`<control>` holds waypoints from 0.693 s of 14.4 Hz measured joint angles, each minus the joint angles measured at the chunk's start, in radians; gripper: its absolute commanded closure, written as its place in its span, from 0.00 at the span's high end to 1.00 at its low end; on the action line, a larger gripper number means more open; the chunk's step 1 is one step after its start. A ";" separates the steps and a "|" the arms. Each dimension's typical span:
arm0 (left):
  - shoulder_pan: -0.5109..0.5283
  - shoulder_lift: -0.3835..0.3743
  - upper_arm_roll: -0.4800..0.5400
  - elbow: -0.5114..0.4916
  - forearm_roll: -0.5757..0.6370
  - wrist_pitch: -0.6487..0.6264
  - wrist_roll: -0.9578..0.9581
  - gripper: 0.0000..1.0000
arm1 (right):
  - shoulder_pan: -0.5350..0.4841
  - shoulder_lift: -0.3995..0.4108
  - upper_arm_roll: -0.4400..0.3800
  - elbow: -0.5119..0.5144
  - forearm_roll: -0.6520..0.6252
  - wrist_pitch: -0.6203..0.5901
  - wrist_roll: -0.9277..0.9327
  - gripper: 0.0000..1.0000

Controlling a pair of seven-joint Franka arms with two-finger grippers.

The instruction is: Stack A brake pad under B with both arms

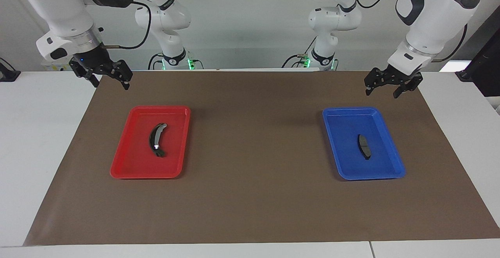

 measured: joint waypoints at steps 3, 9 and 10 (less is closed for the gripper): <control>0.000 0.000 0.000 -0.004 0.000 0.001 -0.010 0.98 | 0.000 0.000 0.000 0.000 0.000 0.000 0.000 1.00; -0.001 -0.001 0.000 -0.037 0.000 0.055 -0.016 0.97 | 0.000 0.000 0.000 0.000 0.000 0.000 0.000 1.00; -0.001 -0.001 0.001 -0.053 0.000 0.070 -0.016 0.97 | 0.001 0.000 0.000 0.000 0.000 0.000 0.000 1.00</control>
